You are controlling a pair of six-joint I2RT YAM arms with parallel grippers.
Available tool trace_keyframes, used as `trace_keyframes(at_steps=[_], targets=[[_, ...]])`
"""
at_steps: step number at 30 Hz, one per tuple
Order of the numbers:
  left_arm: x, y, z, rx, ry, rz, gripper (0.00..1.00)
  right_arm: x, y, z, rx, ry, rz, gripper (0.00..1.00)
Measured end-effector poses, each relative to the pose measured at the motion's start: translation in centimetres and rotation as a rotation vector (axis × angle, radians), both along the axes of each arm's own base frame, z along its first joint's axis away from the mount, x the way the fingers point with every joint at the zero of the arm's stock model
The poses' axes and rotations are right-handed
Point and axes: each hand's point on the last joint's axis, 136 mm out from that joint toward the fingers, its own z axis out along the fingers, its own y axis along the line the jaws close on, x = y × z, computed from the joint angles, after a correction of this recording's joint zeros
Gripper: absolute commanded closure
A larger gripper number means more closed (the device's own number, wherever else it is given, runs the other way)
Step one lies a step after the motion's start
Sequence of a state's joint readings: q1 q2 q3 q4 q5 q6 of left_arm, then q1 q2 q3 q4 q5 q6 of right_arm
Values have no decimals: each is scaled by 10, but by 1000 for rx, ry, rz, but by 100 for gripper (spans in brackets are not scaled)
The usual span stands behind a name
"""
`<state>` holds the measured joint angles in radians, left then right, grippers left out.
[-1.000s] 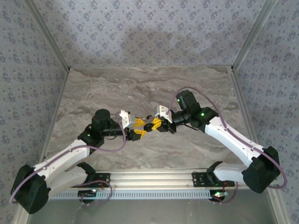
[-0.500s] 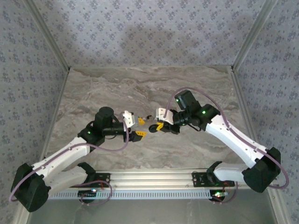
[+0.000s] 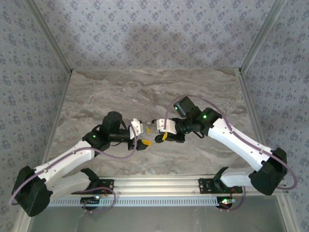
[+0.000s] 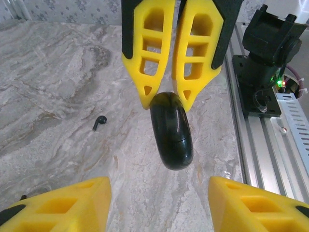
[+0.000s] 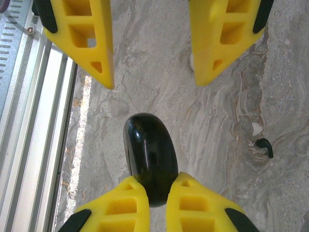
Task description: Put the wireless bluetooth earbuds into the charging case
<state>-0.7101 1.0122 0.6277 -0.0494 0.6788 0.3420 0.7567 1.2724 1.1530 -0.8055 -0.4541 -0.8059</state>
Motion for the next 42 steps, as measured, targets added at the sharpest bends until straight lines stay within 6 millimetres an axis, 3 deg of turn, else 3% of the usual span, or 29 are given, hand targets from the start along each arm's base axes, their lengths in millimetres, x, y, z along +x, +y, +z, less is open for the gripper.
trace_keyframes(at_steps=[8,20,29,36,42], targets=[[-2,-2,-5,11,15,-12,47,5,15,12,64,-50,13,90],[-2,-3,-4,6,19,-15,64,8,26,21,115,-72,12,89],[-2,-3,-3,5,18,-16,63,6,27,21,116,-70,19,89],[-2,-3,-1,-2,18,-12,56,6,29,19,111,-69,23,89],[-1,-4,4,-20,8,-7,71,5,29,19,109,-70,26,89]])
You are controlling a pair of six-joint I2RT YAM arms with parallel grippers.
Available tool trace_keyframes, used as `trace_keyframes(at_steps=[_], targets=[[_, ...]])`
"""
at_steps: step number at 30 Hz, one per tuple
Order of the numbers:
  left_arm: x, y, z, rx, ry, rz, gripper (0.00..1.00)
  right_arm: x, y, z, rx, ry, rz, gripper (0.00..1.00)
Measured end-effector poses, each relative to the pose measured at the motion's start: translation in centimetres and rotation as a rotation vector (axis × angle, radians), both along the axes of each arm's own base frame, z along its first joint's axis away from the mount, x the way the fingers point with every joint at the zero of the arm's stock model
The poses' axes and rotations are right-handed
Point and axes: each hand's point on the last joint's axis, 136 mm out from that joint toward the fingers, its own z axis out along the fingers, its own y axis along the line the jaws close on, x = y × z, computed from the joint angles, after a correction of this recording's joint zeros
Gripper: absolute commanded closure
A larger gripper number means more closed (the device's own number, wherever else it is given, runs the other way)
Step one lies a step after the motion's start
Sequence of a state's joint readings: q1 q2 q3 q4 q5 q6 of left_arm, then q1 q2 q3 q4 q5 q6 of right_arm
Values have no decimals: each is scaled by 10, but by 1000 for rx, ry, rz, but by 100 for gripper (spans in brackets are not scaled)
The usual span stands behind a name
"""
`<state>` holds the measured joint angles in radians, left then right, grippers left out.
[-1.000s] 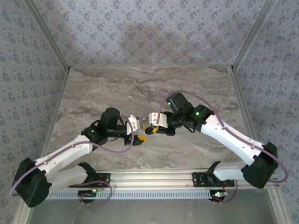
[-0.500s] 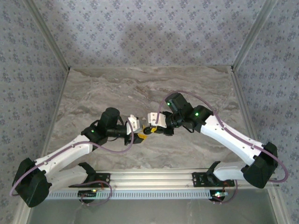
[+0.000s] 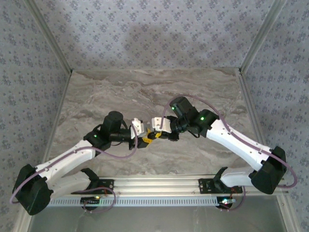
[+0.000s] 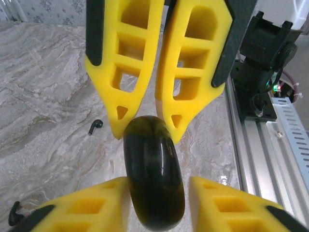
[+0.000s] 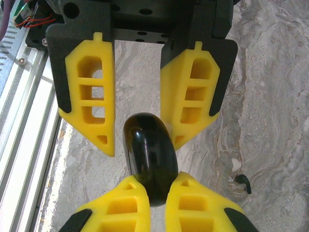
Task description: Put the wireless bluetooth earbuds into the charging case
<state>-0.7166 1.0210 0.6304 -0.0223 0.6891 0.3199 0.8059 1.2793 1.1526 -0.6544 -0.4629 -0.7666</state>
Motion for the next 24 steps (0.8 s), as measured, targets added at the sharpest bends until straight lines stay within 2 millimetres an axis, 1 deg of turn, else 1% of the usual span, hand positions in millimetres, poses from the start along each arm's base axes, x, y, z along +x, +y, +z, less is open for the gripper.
trace_keyframes(at_steps=[2,6,8,12,15,19,24], targets=[[0,0,0,1,0,4,76,0,0,0,-1,-1,0,89],[1,1,0,3,5,8,76,0,0,-1,-4,5,-6,89],[1,1,0,3,5,8,78,0,0,-1,-3,7,-8,87],[1,0,0,1,3,7,80,0,0,0,1,15,-17,70],[1,0,1,-2,0,7,80,1,-1,0,12,19,-32,65],[2,0,1,-1,-1,11,80,7,-4,4,38,24,-64,64],[1,0,1,-1,-1,9,81,21,-9,17,94,13,-118,64]])
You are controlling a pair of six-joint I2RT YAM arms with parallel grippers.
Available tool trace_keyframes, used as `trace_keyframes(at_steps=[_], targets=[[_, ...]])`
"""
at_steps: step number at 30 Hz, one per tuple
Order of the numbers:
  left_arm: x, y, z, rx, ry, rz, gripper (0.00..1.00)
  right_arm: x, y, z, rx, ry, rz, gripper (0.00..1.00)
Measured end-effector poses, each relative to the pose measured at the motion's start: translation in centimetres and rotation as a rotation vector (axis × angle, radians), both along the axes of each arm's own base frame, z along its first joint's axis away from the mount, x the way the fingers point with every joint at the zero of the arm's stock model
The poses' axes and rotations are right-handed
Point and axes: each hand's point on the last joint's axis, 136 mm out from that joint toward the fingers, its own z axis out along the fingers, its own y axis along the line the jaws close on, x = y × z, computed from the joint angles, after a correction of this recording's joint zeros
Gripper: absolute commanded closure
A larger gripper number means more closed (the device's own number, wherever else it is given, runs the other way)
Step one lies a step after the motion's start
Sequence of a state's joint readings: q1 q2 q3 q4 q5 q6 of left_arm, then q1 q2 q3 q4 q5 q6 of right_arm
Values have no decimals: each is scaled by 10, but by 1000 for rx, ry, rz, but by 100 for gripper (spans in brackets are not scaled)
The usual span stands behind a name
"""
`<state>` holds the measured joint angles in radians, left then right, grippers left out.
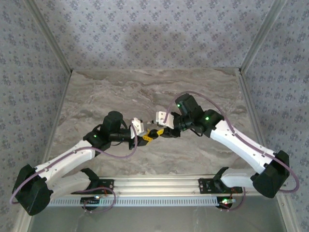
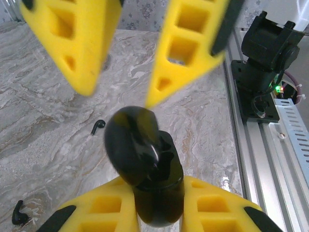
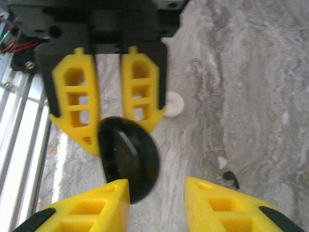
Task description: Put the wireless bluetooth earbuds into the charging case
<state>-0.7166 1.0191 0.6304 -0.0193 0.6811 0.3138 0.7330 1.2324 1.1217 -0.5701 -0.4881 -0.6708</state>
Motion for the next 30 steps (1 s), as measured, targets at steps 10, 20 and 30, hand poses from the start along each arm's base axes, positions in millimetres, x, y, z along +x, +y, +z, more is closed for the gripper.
trace_keyframes(at_steps=[10,20,30], targets=[[0,0,1,-4,-3,-1,82,14,-7,11,70,14,-61,55],[1,-1,6,-20,-21,-1,82,-15,2,9,107,70,43,51],[1,-1,8,-24,-24,-1,83,-20,12,-13,67,124,93,63]])
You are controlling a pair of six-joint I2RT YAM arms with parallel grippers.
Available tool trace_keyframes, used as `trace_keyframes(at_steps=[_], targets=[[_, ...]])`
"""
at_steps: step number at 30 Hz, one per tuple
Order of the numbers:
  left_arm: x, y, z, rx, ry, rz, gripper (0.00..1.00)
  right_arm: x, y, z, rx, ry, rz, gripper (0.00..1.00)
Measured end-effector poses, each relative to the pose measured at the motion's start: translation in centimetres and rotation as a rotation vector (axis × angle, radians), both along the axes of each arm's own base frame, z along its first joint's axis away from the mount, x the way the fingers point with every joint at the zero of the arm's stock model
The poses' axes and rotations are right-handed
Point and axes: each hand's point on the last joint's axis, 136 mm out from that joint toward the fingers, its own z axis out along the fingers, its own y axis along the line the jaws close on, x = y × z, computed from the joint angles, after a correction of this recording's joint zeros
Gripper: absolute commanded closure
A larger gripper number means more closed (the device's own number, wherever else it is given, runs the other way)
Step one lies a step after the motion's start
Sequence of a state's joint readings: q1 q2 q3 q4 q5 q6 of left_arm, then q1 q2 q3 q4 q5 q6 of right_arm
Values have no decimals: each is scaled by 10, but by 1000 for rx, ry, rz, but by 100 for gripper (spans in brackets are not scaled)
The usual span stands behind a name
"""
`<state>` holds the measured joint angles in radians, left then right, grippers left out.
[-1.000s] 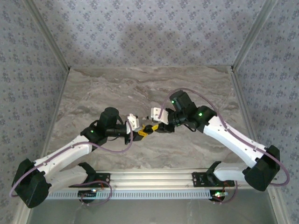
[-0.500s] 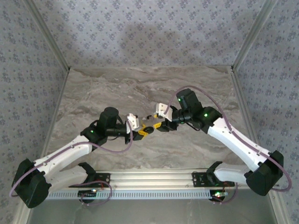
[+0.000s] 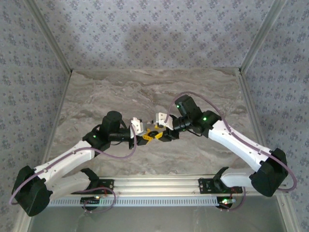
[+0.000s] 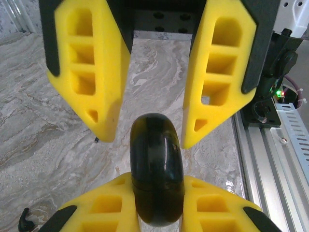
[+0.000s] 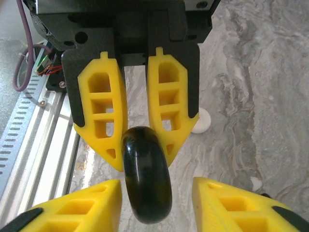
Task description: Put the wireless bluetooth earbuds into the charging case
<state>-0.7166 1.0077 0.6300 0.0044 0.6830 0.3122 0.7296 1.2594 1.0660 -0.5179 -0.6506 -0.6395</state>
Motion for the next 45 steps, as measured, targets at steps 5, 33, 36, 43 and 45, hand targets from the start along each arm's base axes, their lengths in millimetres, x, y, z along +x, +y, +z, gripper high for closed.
trace_keyframes(at_steps=[5,33,36,43,45], targets=[[0,0,0,1,4,1,81,-3,0,-3,-8,0,21,82],[-1,-1,4,-22,1,3,79,-5,-6,7,2,-47,27,88],[-1,-1,4,-22,-2,3,80,-5,-6,7,2,-42,21,74],[1,0,5,-23,-8,12,81,5,-9,9,13,-35,-22,62],[3,0,4,-17,-10,24,81,10,-11,12,25,-28,-43,60]])
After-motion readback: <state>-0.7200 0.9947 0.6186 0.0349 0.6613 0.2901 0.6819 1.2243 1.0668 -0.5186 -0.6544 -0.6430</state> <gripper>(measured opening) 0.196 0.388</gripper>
